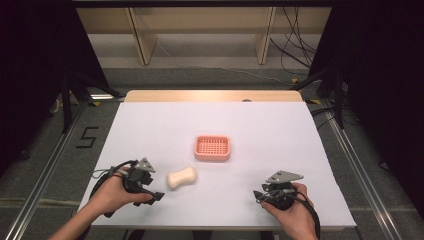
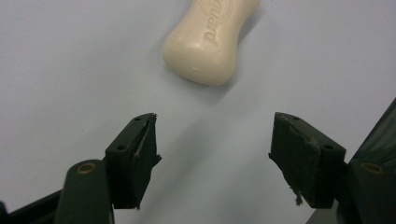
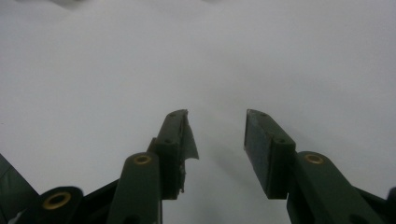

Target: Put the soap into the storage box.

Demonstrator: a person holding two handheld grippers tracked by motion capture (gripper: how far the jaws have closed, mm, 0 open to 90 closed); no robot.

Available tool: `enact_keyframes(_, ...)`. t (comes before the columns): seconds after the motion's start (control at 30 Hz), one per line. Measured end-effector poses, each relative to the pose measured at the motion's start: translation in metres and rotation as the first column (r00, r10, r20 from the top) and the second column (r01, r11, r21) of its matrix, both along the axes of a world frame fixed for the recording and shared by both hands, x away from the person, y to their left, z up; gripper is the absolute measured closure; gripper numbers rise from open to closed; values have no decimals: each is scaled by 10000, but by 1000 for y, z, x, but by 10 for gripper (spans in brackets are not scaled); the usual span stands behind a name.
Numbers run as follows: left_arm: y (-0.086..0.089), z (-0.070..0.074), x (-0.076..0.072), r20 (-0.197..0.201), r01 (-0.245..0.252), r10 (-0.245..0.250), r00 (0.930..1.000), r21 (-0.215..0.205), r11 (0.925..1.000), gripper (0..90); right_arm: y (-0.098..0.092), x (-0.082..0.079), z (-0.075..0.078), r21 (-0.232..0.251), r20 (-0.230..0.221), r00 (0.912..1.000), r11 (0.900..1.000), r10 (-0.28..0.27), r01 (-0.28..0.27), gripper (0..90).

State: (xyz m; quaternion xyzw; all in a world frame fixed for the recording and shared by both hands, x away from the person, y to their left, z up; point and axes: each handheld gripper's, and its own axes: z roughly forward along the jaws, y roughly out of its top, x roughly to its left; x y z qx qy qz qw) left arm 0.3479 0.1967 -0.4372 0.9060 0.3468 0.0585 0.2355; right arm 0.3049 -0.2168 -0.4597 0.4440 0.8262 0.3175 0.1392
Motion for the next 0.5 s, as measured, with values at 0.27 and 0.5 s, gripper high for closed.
enact_keyframes(0.27, -17, 5, 24, -765, 757, -693, 9947, 836, 9936, 308, -3, -5, 0, 110, -185, 9996, 9997, -197, 200, 596)
enact_keyframes(0.5, -33, 5, 42, -991, 1219, -1103, 9890, 1199, 9853, 302, -4, -7, 0, 157, -113, 9996, 9996, -244, 246, 596)
